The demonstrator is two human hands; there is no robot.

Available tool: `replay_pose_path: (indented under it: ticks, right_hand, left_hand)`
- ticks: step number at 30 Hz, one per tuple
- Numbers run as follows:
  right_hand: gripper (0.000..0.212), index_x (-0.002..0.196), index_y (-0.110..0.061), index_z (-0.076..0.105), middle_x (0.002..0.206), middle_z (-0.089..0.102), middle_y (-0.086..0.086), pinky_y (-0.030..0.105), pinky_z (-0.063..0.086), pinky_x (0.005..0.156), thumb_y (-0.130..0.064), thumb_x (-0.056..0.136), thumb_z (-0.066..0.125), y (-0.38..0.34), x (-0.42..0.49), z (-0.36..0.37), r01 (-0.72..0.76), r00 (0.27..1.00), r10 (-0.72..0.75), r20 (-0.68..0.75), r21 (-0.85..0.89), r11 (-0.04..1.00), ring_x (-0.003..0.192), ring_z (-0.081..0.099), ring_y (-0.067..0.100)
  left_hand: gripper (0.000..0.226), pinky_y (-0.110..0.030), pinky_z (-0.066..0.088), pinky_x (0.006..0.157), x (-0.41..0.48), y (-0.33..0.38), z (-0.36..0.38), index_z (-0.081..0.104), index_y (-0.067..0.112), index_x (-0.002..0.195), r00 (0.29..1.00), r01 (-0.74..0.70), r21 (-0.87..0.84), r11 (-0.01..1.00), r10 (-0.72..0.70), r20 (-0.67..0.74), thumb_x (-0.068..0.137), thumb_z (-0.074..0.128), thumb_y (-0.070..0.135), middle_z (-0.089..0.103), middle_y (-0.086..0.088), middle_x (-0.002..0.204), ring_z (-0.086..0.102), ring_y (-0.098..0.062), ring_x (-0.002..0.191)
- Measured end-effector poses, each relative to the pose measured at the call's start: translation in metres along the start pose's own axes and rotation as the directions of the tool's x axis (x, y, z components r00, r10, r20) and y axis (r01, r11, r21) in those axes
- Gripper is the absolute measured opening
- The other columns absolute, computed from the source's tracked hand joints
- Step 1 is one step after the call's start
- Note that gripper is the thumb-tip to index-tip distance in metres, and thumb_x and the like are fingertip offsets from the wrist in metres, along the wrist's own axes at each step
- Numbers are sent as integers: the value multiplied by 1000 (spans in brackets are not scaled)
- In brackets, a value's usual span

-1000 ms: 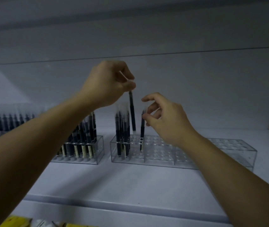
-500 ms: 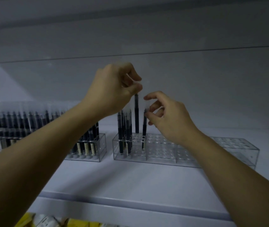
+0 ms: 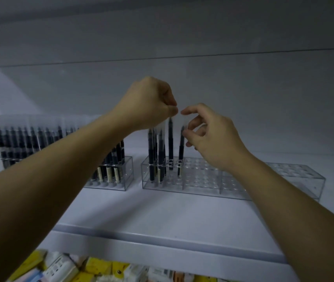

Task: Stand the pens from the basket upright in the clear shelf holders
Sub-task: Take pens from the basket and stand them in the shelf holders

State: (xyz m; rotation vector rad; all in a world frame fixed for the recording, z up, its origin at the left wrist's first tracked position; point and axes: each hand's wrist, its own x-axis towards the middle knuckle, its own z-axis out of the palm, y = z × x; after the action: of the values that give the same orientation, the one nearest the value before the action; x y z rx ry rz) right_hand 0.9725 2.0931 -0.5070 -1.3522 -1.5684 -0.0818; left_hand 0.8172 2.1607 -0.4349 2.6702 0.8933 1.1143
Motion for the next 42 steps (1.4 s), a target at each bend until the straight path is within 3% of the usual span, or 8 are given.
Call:
replay_pose_path:
  ticks: [9, 12, 19, 24, 28, 34, 37, 42]
  right_hand:
    - [32, 114, -37, 55, 84, 62, -12, 36, 59, 68, -21, 89, 67, 0, 0, -2, -3, 1000, 3, -5, -29, 1000, 68, 67, 9]
    - [32, 116, -36, 56, 83, 62, -14, 34, 58, 68, -24, 88, 67, -1, 0, -1, 16, 1000, -17, -12, -57, 998, 68, 66, 7]
    - [38, 121, -37, 56, 87, 59, -19, 26, 56, 70, -26, 87, 67, -8, -5, -2, 30, 999, -32, -14, -123, 992, 75, 62, -1]
    - [67, 144, -38, 36, 131, 51, -8, 38, 46, 101, -36, 86, 68, -25, -13, -11, 7, 994, 22, 110, -250, 968, 119, 51, 11]
    - [69, 145, -37, 35, 145, 40, -11, 30, 35, 107, -41, 85, 68, -49, -37, -25, 10, 1000, -11, -1, -276, 961, 132, 39, 11]
    - [55, 137, -34, 47, 126, 52, -17, 11, 35, 96, -34, 86, 67, -91, -116, -10, 98, 995, -92, 34, -218, 971, 113, 45, -4]
    - [48, 131, -27, 56, 118, 58, -16, 8, 38, 91, -25, 85, 71, -102, -153, 1, 144, 990, -139, 40, -183, 972, 107, 50, -4]
    - [43, 122, -25, 62, 106, 58, -17, 5, 38, 82, -26, 80, 68, -94, -219, 40, 88, 989, -74, 128, -109, 990, 95, 52, -5]
  left_hand:
    - [13, -8, 42, 47, 1, -3, 7, 66, 23, 73, 996, 83, -19, 996, -82, 44, 83, 72, 29, 68, 10, 72, 63, -1, 61]
    - [8, -9, 37, 65, -6, -4, 0, 68, 28, 89, 995, 16, 76, 997, -24, 100, 89, 64, 35, 69, 12, 97, 61, 2, 81]
    - [49, -39, 30, 110, -35, -9, 6, 49, 32, 137, 992, -119, 272, 955, 101, 81, 91, 56, 46, 50, 7, 141, 41, -17, 132]
    - [65, -47, 10, 121, -57, -6, 3, 31, 33, 148, 985, -170, 318, 933, 161, 54, 90, 57, 46, 35, 10, 153, 24, -14, 143]
    - [57, -40, 8, 121, -91, -1, -2, 41, 29, 143, 973, -214, 236, 948, 229, -36, 90, 58, 42, 41, 9, 149, 28, -11, 141]
    - [45, -35, 19, 119, -158, 13, -3, 54, 21, 134, 948, -280, 116, 953, 293, -123, 90, 62, 31, 56, 4, 136, 44, -14, 132]
    - [37, -34, 37, 107, -202, 7, 5, 61, 17, 123, 938, -289, 25, 957, 288, -192, 88, 62, 28, 62, 2, 124, 53, -15, 121]
    - [28, -43, 46, 88, -280, -20, 41, 67, 14, 113, 951, -206, -26, 978, 194, -240, 88, 64, 26, 66, 1, 112, 59, -22, 106]
